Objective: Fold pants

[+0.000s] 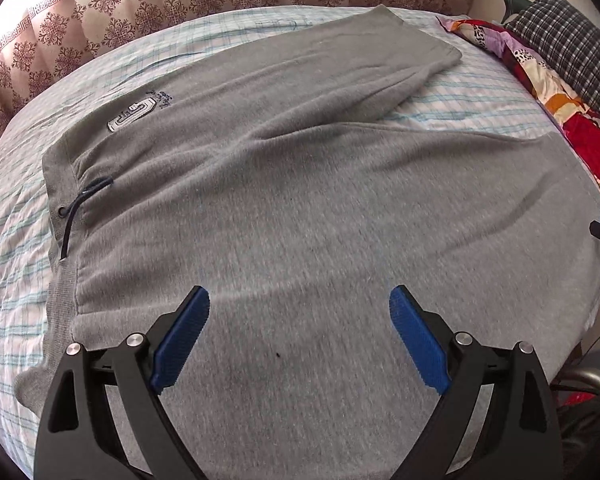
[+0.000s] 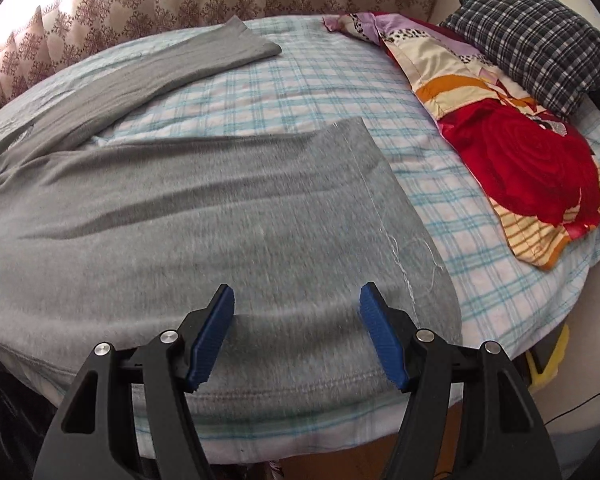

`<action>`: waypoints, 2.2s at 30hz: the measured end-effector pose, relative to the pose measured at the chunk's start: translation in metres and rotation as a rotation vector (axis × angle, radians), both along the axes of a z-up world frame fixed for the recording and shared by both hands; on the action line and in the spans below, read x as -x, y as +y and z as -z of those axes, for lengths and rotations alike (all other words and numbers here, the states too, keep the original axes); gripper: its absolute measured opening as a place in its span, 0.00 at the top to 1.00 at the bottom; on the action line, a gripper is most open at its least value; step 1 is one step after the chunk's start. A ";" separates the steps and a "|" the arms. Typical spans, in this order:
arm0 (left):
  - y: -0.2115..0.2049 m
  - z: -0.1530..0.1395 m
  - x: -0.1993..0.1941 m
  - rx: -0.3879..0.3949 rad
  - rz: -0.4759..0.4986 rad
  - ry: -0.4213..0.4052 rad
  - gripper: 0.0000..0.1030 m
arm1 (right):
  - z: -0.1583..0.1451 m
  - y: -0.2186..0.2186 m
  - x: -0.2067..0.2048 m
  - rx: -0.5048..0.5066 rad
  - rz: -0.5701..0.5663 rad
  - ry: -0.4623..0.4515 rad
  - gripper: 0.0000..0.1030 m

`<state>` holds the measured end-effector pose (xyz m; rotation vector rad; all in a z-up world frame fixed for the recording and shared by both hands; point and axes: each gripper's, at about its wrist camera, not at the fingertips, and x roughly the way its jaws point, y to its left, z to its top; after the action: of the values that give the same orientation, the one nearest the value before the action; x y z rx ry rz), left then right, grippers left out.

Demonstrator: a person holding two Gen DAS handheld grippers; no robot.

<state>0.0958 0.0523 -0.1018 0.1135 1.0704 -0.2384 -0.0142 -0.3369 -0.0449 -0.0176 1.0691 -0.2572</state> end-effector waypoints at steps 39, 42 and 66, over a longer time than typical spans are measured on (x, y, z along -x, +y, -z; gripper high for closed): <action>0.121 -0.031 -0.127 0.019 -0.255 -0.106 0.10 | -0.018 0.141 -0.135 -0.163 -0.296 -0.023 0.36; 0.144 -0.034 -0.150 0.013 -0.283 -0.130 0.10 | -0.012 0.157 -0.151 -0.174 -0.320 -0.016 0.36; 0.207 0.009 -0.247 0.036 -0.144 -0.005 0.89 | 0.016 0.213 -0.238 -0.214 -0.395 0.043 0.36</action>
<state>0.3426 0.2597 -0.1112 0.0041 1.0638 -0.1273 0.2233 -0.1235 -0.0605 -0.0416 1.1070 0.2148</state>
